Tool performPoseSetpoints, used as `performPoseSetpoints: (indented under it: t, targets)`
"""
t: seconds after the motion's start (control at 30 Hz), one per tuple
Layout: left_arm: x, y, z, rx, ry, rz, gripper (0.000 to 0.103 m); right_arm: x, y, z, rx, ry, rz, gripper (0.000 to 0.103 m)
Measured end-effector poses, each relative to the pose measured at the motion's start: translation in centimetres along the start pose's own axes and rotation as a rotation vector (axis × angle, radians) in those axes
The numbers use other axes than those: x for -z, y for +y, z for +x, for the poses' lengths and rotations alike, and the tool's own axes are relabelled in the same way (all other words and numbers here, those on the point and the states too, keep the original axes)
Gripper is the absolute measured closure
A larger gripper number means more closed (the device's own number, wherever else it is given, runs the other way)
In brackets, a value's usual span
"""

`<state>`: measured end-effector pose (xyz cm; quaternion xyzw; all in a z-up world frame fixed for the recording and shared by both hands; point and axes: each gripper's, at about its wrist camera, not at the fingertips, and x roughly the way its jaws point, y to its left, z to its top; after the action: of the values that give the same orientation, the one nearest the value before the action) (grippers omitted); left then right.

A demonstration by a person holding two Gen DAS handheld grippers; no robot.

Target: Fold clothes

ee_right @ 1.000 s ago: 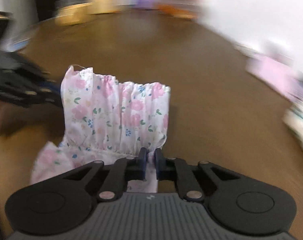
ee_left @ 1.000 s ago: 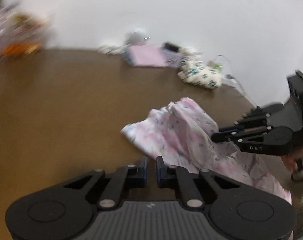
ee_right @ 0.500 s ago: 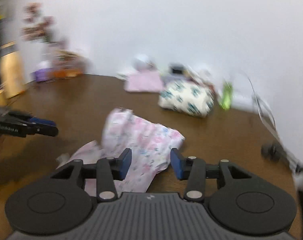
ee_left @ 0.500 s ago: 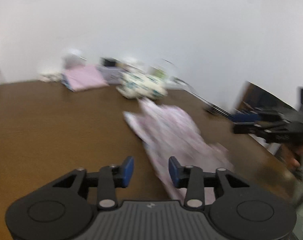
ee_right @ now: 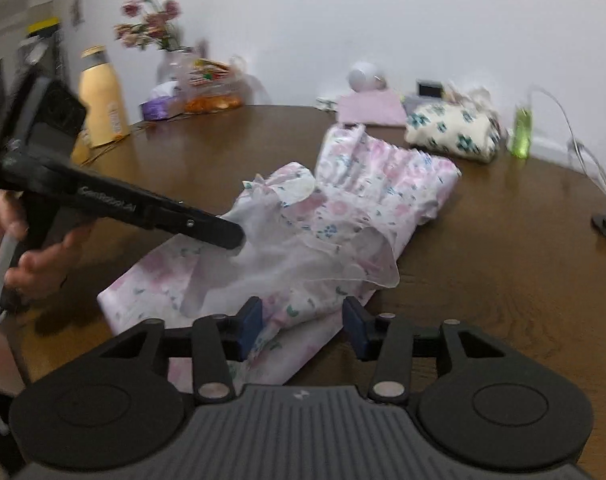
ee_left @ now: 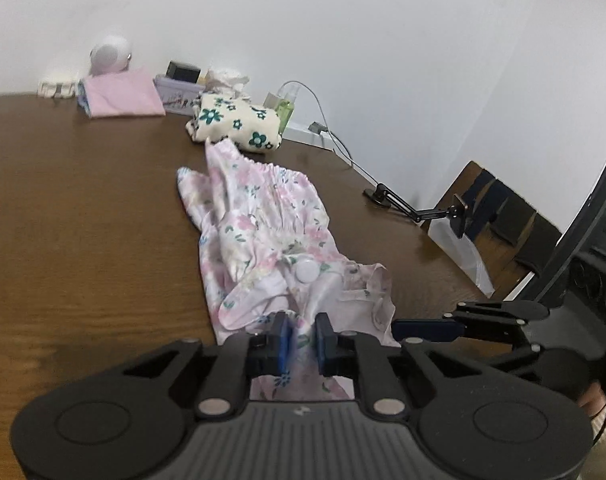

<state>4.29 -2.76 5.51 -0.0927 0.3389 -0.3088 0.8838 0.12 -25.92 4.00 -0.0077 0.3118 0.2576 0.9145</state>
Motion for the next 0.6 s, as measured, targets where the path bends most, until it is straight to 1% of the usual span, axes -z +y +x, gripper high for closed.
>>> performPoseSetpoints:
  t: [0.03,0.07,0.1,0.13,0.17,0.2,0.23,0.27,0.3,0.33,0.37,0.43,0.47,0.5,0.53,0.57,0.6]
  targets:
    - [-0.1,-0.2,0.1,-0.011,-0.004,0.016,0.085,-0.3,-0.4,0.2,-0.012,0.002,0.036,0.062]
    - [-0.2,-0.3,0.4,-0.012,-0.005,0.022,0.075,-0.6,-0.9,0.5,-0.024,0.004,0.070,0.062]
    - [-0.2,-0.3,0.6,-0.013,-0.007,0.027,0.067,-0.8,-1.3,0.8,-0.026,0.002,0.091,0.062]
    - [-0.3,-0.4,0.9,-0.014,-0.008,0.033,0.057,-0.8,-1.6,1.2,-0.024,0.002,0.112,0.061]
    - [-0.4,-0.4,1.1,-0.011,-0.008,0.026,0.059,-0.9,-2.0,1.5,-0.031,0.005,0.135,0.064]
    - [-0.5,-0.4,1.3,-0.008,-0.008,0.018,0.062,-1.0,-2.1,1.9,-0.033,0.003,0.146,0.070]
    - [-0.7,-0.3,1.4,0.017,-0.003,0.010,0.082,-1.1,-2.1,2.1,-0.034,-0.003,0.146,0.084]
    - [-0.8,-0.3,1.5,0.045,0.002,0.001,0.098,-1.2,-2.1,2.2,-0.044,-0.009,0.145,0.095]
    - [-1.0,0.1,1.5,0.091,0.006,-0.033,0.096,-1.3,-2.2,2.2,-0.064,-0.018,0.148,0.098]
    - [-1.0,0.7,1.4,0.142,-0.002,-0.090,0.096,-1.4,-2.4,2.0,-0.101,-0.030,0.163,0.099]
    - [-1.0,1.4,1.6,0.154,-0.001,-0.129,0.096,-1.6,-2.7,1.8,-0.128,-0.045,0.181,0.099]
    - [-1.0,2.6,1.9,0.173,0.003,-0.203,0.096,-1.9,-3.0,1.5,-0.140,-0.059,0.201,0.099]
    - [-0.8,3.5,2.4,0.124,0.015,-0.229,0.096,-2.1,-2.9,1.7,-0.117,-0.050,0.190,0.099]
    - [-0.7,4.0,2.7,0.088,0.026,-0.247,0.092,-2.1,-2.8,2.0,-0.090,-0.039,0.177,0.099]
    - [-0.6,4.5,2.9,0.053,0.036,-0.265,0.084,-2.2,-2.5,2.4,-0.047,-0.014,0.146,0.098]
    - [-0.6,4.8,2.9,0.058,0.044,-0.277,0.080,-2.1,-2.0,2.9,-0.009,0.005,0.111,0.096]
    - [-0.6,4.6,2.7,0.058,0.039,-0.254,0.077,-2.1,-1.5,3.3,0.028,0.023,0.076,0.094]
